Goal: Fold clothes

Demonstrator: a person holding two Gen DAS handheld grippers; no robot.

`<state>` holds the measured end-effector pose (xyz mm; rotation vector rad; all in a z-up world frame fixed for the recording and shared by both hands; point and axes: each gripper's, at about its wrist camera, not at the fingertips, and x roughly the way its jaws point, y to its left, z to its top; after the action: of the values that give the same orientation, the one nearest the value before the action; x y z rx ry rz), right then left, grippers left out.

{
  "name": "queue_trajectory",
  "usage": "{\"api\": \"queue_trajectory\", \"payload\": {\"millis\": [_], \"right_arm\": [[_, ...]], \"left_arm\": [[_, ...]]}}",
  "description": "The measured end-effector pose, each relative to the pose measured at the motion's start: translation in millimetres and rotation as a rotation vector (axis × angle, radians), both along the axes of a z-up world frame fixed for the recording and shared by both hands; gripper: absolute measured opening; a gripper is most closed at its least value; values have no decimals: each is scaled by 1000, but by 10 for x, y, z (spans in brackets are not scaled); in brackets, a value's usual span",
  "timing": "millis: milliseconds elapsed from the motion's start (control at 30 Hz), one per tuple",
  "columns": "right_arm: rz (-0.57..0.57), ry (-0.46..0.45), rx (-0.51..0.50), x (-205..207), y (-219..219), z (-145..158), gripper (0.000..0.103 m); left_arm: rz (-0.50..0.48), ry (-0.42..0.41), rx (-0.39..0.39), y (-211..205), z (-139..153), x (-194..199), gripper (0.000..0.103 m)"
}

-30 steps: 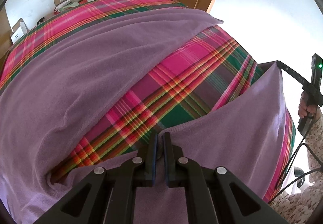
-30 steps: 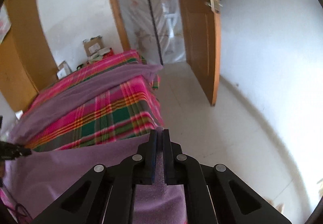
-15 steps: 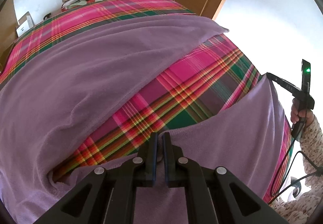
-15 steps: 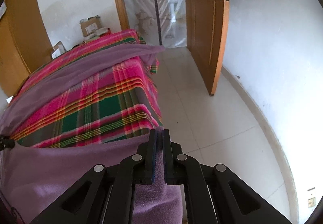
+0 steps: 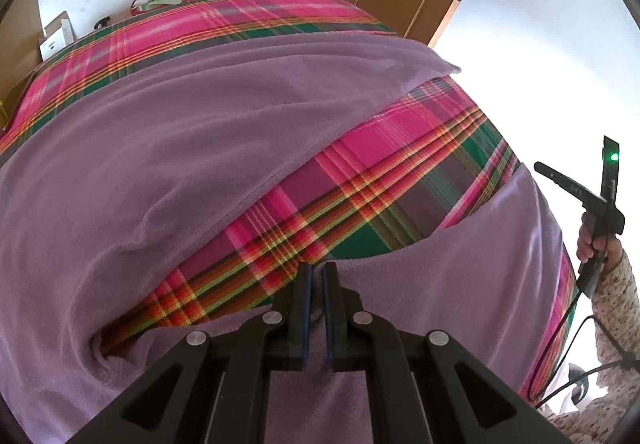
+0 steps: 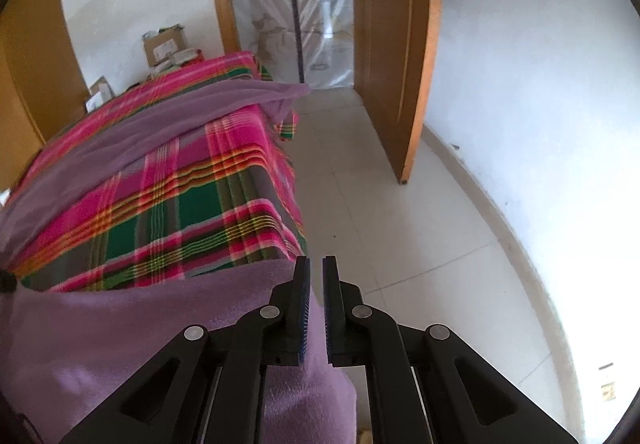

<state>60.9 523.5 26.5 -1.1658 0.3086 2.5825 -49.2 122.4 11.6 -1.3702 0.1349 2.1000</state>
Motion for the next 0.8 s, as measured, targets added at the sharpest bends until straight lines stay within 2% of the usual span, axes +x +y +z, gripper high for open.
{"api": "queue_trajectory", "payload": {"millis": [133,200,267,400,667,800], "right_arm": [[2,19,22,112,-81,99,7],[11,28,31,155,-145,156,11],[27,42,22,199,-230,216,16],[86,70,8,276,-402,321,17],[109,130,-18,532,-620,557,22],[163,173,-27,620,-815,684,23]], "left_arm": [[35,28,20,-59,100,-15,6],[55,31,42,-108,163,-55,6],[57,39,68,-146,245,-40,6],[48,69,75,-252,387,86,7],[141,110,67,-895,598,489,9],[206,124,53,-1271,660,729,9]]}}
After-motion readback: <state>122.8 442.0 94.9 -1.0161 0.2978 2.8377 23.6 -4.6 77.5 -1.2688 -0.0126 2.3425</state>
